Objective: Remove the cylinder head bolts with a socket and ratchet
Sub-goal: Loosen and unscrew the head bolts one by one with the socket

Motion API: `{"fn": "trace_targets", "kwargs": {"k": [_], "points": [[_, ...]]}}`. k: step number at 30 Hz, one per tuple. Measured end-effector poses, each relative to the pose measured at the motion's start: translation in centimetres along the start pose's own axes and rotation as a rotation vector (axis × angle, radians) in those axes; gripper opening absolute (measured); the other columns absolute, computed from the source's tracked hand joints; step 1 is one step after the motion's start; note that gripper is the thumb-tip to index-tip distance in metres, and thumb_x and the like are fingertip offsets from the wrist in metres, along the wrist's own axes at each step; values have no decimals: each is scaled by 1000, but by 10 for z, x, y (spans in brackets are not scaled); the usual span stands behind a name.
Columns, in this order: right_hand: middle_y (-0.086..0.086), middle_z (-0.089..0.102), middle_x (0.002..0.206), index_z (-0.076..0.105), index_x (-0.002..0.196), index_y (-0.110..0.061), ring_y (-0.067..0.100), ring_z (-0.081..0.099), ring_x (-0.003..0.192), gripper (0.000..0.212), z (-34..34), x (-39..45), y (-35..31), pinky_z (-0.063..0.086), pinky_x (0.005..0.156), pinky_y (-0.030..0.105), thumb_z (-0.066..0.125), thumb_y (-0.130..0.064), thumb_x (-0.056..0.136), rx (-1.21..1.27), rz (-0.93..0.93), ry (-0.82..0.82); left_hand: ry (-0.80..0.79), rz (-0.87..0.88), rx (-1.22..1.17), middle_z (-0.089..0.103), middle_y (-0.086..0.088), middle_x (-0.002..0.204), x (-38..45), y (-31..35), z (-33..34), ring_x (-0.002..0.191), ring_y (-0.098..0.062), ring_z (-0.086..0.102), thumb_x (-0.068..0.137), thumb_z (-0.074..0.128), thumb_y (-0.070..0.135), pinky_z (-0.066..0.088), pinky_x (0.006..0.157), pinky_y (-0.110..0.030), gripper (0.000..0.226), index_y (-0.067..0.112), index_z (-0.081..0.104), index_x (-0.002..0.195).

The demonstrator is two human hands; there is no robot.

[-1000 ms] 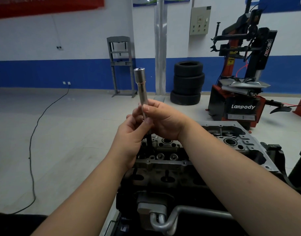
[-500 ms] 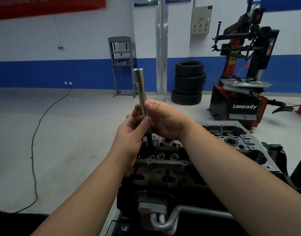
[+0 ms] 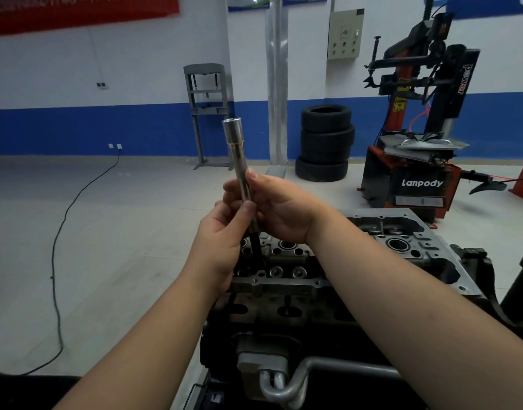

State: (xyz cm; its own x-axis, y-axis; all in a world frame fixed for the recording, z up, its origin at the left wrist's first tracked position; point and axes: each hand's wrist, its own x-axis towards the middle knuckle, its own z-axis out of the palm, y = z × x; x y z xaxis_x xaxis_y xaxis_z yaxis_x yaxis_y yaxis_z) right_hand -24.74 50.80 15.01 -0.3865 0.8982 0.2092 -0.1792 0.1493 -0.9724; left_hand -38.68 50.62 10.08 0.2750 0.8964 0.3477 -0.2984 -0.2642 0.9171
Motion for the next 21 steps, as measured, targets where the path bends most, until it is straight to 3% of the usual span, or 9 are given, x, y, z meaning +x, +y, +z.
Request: {"fn": "trace_targets", "kwargs": {"k": [4,7,10,14,18,21], "points": [[7,60,93,60,93,-15,36,51,108,17,-1,2,2,38,103,60,55,-31,93,-3,-39,-4,-19,26,28,75,-3,116,1,-1,1,113,-17,71,73,77,51,53,100,-35,28,41,78,100],[7,62,92,59,96,-12,35,52,106,22,0,0,1,47,87,44,54,-33,95,-13,-25,-12,-26,-1,55,72,-4,121,1,0,1,113,-12,70,84,66,51,51,101,-36,21,44,78,99],[4,68,88,63,99,-10,20,65,84,31,0,-1,-1,56,75,31,49,-38,98,13,4,-19,-55,-29,26,75,0,118,0,1,-2,116,-13,68,91,52,50,49,101,-37,29,43,79,100],[0,70,92,70,99,-15,17,65,89,36,0,-1,0,54,80,31,46,-43,100,14,18,-8,-37,-31,-22,77,-2,114,-1,2,-4,114,-16,70,94,61,46,50,96,-34,25,32,79,105],[1,65,95,63,102,-15,19,62,95,24,1,-1,1,49,91,39,51,-35,95,14,-14,-30,-8,8,-5,77,-3,112,0,-1,-3,113,-18,71,82,69,40,51,102,-41,29,31,75,109],[3,62,89,59,96,-13,18,60,86,17,1,0,1,47,86,39,53,-29,94,25,-30,-33,-29,9,-3,76,0,117,0,0,-2,116,-15,70,81,72,43,51,103,-38,36,31,73,115]]}}
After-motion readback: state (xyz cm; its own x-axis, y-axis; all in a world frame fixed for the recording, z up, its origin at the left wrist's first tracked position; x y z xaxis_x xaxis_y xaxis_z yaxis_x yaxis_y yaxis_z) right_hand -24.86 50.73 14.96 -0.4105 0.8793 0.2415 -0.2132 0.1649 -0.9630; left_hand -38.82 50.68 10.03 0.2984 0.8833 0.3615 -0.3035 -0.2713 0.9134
